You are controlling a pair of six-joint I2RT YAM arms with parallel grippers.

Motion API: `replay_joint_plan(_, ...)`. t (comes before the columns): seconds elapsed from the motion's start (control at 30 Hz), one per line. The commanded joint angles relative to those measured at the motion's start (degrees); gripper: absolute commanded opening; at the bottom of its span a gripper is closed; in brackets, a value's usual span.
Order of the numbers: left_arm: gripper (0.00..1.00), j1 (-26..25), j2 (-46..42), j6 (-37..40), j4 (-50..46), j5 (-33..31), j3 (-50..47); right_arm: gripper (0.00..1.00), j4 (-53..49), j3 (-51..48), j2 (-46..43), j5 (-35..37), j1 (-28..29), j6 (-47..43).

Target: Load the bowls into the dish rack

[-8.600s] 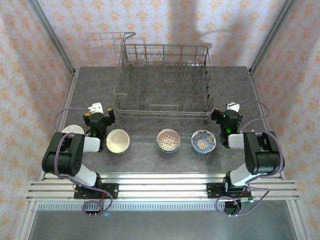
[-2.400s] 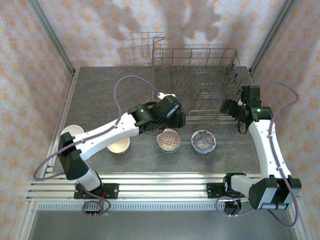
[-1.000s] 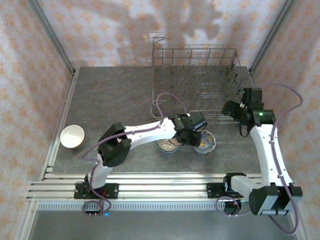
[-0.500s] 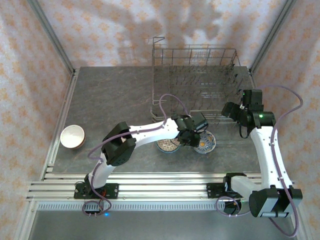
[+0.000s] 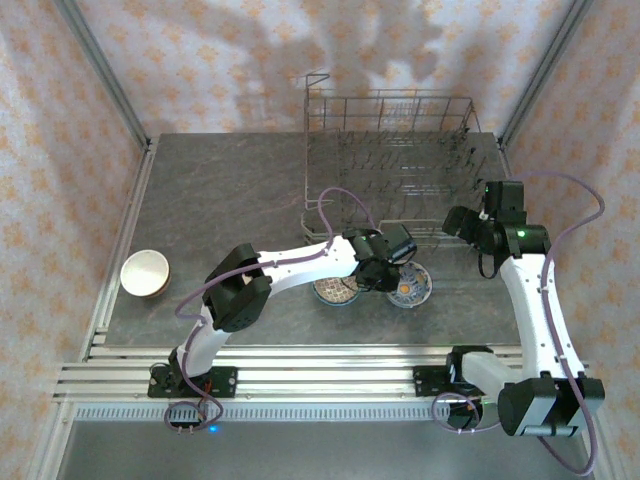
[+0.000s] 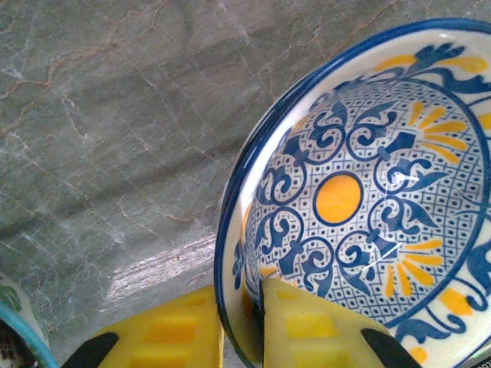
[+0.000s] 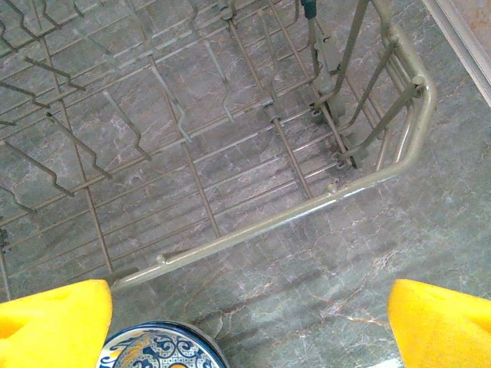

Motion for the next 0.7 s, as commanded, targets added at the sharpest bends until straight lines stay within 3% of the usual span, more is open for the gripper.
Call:
replay_joint_plan(0.0, 0.16, 0.64, -2.00, 0.42, -0.92, -1.70, 0.17, 0.92, 0.76, -0.56, -1.03, 0.52, 0.36, -0.36)
replay_joint_plan(0.17, 0.17, 0.61, -2.78, 0.59, -1.55, -2.10, 0.48, 0.93, 1.23, -0.78, -1.05, 0.38, 0.33, -0.45)
replay_joint_plan(0.27, 0.29, 0.63, -2.44, 0.59, -2.39, -2.28, 1.27, 0.93, 1.41, -0.77, -0.86, 0.24, 0.31, -0.56)
replay_joint_plan(0.37, 0.33, 0.54, -1.87, 0.59, -3.37, -2.35, 2.44, 0.93, 1.50, -0.87, -0.62, 0.30, 0.28, -0.61)
replay_joint_plan(0.67, 0.28, 0.27, -0.77, 0.92, -4.27, -2.42, 4.30, 0.93, 1.68, -0.91, -0.64, 0.36, 0.29, -0.90)
